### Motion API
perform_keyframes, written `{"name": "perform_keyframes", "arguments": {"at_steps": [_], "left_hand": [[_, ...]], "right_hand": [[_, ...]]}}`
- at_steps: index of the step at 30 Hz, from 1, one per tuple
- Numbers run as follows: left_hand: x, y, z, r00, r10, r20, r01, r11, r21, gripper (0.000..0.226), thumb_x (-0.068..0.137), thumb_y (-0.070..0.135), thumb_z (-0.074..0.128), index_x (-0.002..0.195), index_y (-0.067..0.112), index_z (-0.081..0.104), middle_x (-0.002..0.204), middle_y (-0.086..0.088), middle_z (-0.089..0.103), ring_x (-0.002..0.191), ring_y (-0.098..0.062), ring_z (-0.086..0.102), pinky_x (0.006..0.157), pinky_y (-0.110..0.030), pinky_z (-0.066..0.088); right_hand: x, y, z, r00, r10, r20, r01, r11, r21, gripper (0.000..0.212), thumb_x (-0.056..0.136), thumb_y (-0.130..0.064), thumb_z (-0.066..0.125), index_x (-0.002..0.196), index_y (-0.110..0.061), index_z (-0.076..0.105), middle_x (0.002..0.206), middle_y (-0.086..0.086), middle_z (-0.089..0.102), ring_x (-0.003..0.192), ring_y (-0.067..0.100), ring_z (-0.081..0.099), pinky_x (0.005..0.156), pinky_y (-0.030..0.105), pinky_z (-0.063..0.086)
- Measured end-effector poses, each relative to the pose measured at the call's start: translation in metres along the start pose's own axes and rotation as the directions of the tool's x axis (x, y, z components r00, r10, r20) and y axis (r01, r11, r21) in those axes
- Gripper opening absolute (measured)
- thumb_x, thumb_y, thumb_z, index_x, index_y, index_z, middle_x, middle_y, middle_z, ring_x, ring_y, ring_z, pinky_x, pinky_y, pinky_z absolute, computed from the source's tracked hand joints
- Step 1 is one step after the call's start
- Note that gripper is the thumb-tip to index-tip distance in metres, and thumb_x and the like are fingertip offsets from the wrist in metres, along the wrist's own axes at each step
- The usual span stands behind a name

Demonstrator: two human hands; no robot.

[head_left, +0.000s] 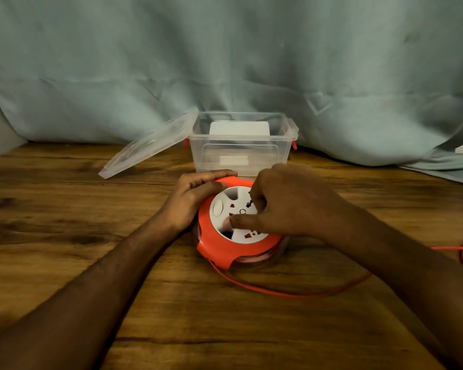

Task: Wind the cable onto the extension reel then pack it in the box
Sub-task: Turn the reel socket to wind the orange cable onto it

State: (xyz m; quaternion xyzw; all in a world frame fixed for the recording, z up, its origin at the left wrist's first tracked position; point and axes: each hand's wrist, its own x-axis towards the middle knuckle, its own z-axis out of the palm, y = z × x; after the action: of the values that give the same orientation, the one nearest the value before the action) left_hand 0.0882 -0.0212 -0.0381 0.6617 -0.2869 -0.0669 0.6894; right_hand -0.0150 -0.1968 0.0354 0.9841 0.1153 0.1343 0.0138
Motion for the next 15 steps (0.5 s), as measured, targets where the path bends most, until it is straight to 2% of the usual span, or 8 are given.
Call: {"name": "perform_keyframes", "arguments": {"at_steps": [2,3,5,8,11,15], "left_hand": [[0.0,-0.001,0.0,1.0,-0.001,-0.008,0.001,1.0,0.015,0.033,0.094,0.006,0.057,0.124,0.004,0.07,0.116,-0.016,0.076,0.111,-0.035,0.07,0.093,-0.039,0.058],[0.0,0.0,0.0,1.0,-0.001,-0.009,0.001,1.0,0.022,0.033,0.095,0.005,0.056,0.124,0.004,0.069,0.115,-0.017,0.076,0.11,-0.035,0.07,0.091,-0.038,0.058],[0.0,-0.001,-0.001,1.0,0.002,-0.003,-0.002,1.0,0.024,0.034,0.094,0.005,0.055,0.125,0.002,0.069,0.115,-0.018,0.075,0.109,-0.035,0.071,0.091,-0.039,0.058],[-0.001,0.0,0.0,1.0,0.007,0.004,-0.007,0.999,0.043,0.032,0.096,0.001,0.053,0.124,0.003,0.069,0.114,-0.015,0.076,0.106,-0.03,0.073,0.088,-0.035,0.06],[-0.002,0.001,0.001,1.0,0.017,-0.005,-0.016,0.999,0.038,0.034,0.097,-0.004,0.049,0.121,0.007,0.07,0.112,-0.011,0.077,0.099,-0.02,0.075,0.081,-0.026,0.059],[0.001,-0.002,-0.001,1.0,0.021,-0.014,-0.02,0.999,0.038,0.034,0.092,0.003,0.056,0.123,0.002,0.07,0.117,-0.014,0.075,0.112,-0.029,0.071,0.094,-0.035,0.057]], "right_hand": [[0.004,0.009,-0.004,0.997,-0.011,-0.081,0.006,0.998,-0.055,0.05,0.076,-0.079,0.055,0.065,-0.03,0.053,0.063,-0.014,0.048,0.07,0.008,0.053,0.062,0.027,0.038],[0.005,0.013,-0.007,0.995,-0.032,-0.09,0.025,0.997,-0.072,0.04,0.079,-0.072,0.059,0.075,-0.032,0.06,0.063,-0.016,0.045,0.072,0.007,0.052,0.064,0.027,0.039],[0.005,0.018,-0.013,0.996,-0.084,-0.012,0.083,0.996,-0.032,0.025,0.08,-0.056,0.066,0.097,-0.038,0.065,0.062,-0.02,0.04,0.067,0.003,0.048,0.062,0.025,0.038],[0.003,0.02,-0.012,0.983,-0.137,0.123,0.133,0.99,0.043,0.04,0.076,-0.049,0.071,0.113,-0.046,0.056,0.069,-0.021,0.04,0.066,-0.004,0.041,0.055,0.021,0.031],[0.003,0.02,-0.011,0.977,-0.176,0.124,0.173,0.984,0.037,0.052,0.077,-0.048,0.071,0.124,-0.048,0.05,0.071,-0.024,0.037,0.069,-0.001,0.041,0.055,0.019,0.027],[0.0,0.023,-0.017,0.971,-0.188,0.145,0.181,0.982,0.062,0.059,0.082,-0.047,0.071,0.135,-0.058,0.047,0.063,-0.027,0.032,0.065,-0.005,0.039,0.056,0.018,0.025]]}}
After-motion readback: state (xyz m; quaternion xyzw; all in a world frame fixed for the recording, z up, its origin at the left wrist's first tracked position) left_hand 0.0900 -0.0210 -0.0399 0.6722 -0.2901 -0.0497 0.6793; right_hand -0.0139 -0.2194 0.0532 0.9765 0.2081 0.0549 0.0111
